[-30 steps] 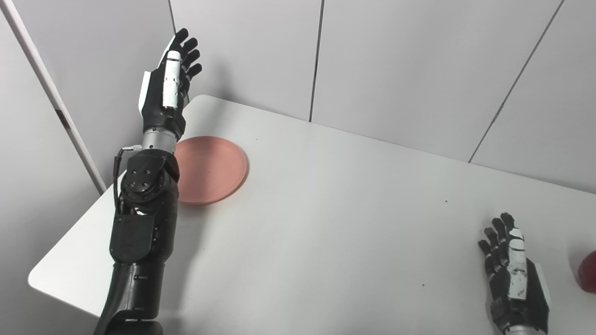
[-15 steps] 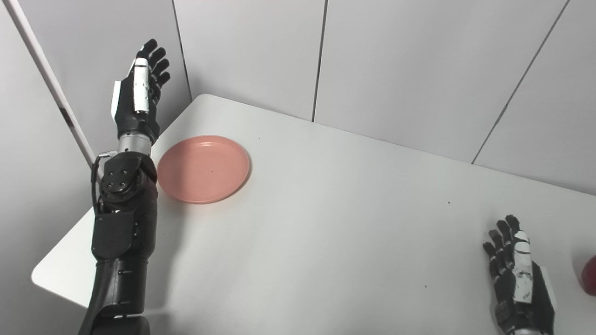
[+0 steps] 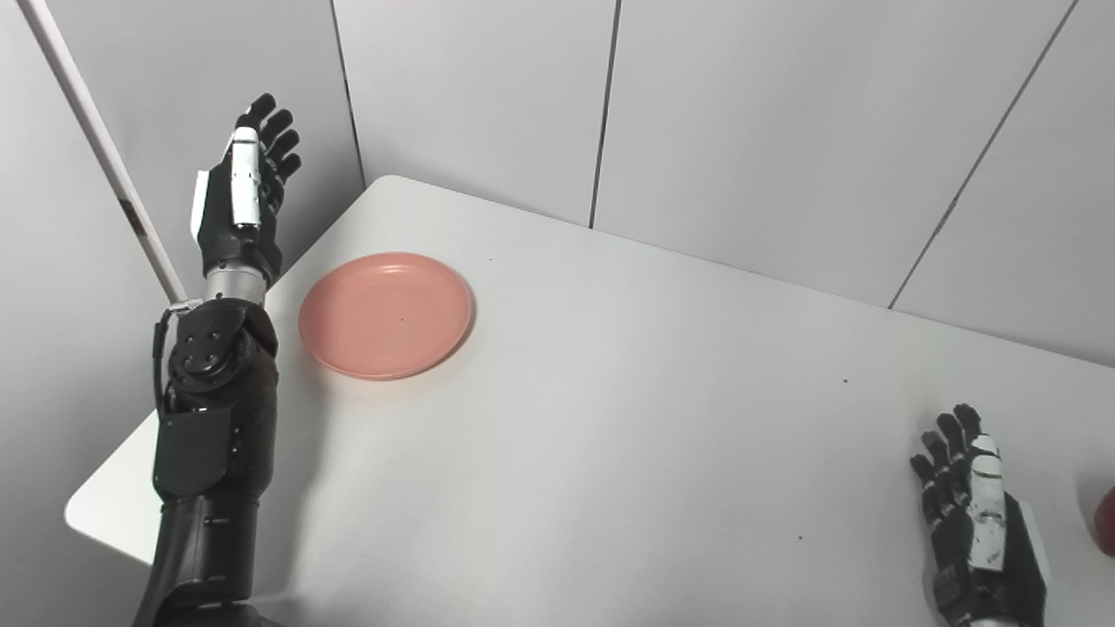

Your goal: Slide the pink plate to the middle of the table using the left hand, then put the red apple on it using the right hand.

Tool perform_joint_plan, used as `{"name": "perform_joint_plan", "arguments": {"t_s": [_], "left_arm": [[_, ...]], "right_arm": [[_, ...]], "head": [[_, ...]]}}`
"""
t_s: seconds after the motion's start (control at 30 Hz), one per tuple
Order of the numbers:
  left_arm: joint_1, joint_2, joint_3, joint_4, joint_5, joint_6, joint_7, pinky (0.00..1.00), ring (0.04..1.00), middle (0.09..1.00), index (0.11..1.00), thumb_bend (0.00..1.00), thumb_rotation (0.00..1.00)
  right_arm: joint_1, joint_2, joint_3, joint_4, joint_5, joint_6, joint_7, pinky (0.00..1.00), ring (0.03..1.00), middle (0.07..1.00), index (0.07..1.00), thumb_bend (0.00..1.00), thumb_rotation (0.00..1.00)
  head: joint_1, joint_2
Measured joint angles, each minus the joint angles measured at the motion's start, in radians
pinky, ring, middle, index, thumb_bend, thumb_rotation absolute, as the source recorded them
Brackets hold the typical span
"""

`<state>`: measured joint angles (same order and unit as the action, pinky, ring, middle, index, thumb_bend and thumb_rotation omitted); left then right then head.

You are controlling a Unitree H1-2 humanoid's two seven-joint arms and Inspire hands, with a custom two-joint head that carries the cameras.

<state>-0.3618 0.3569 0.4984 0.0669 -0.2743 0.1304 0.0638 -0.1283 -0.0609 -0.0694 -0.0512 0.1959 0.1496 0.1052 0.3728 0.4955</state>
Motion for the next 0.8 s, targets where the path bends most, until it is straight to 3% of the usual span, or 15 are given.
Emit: {"name": "perform_joint_plan", "arguments": {"t_s": [0.8], "left_arm": [[0.070,-0.017,-0.004,0.021,-0.003,-0.002,0.009,0.88,0.896,0.888,0.859,0.35,1.00]], "right_arm": [[0.000,-0.001,-0.001,-0.006,0.010,0.000,-0.003,1.00,1.000,1.000,1.000,0.17,1.00]], "head": [[0.008,0.011]]}}
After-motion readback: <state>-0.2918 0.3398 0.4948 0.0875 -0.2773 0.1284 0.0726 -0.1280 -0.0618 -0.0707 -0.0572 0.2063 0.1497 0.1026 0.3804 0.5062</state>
